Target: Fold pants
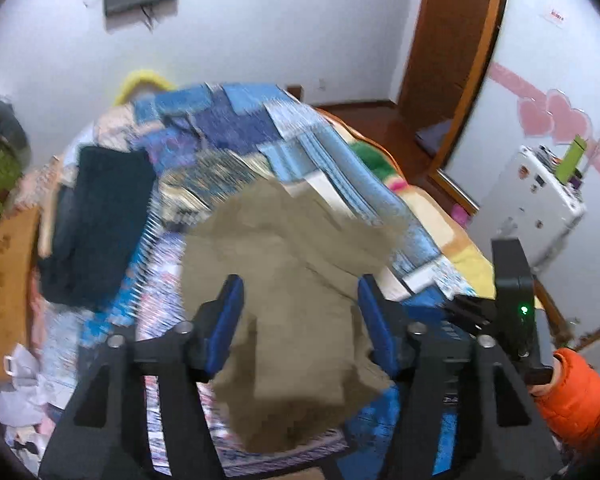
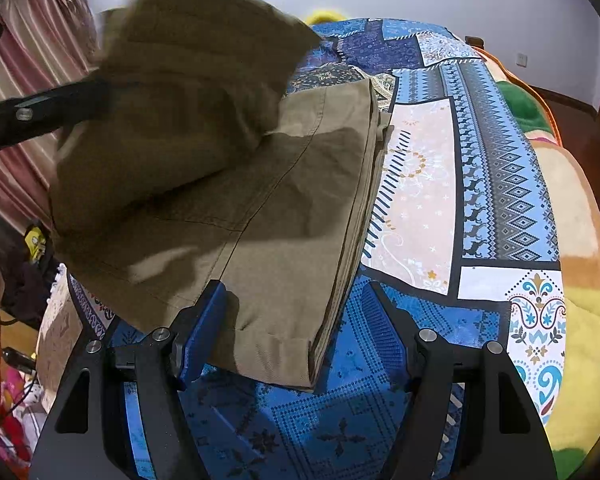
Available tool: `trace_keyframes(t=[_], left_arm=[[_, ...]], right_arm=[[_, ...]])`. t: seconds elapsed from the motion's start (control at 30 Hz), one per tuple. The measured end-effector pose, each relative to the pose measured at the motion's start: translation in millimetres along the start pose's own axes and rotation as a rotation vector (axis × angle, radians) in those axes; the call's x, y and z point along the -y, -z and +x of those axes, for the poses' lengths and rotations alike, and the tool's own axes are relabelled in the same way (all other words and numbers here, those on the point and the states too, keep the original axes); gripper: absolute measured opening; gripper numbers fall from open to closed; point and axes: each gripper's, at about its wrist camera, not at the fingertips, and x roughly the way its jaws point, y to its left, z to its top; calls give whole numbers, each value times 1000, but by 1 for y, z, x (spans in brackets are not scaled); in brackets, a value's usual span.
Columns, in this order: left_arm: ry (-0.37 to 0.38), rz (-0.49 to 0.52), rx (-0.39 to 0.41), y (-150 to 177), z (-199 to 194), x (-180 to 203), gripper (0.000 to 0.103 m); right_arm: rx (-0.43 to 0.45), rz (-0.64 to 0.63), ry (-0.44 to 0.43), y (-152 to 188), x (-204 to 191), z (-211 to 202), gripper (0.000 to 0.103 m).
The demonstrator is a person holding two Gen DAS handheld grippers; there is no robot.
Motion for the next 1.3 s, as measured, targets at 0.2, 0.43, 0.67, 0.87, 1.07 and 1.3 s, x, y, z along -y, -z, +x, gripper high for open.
trace_keyframes(t=[0.2, 0.43, 0.67, 0.87, 1.07, 1.3], left_arm=[[-98, -35, 23, -17, 2, -32, 69], [-164, -22, -79, -44, 65, -72, 81], [-198, -1, -243, -57, 156, -96, 81], [-272, 78, -402, -46, 233, -105, 86], [-303, 71, -431, -26, 248, -123, 94], [-356, 62, -408, 3, 204, -133, 99]], right_arm=[[-9, 33, -10, 3, 2, 2, 67], [-15, 29, -6, 4, 0, -1, 67], [-18, 43, -20, 3, 4, 0, 67], [-19, 57, -15, 1, 10, -1, 67], [3, 86, 40, -1, 23, -7, 67], [78, 139, 131, -1, 45, -30, 67]])
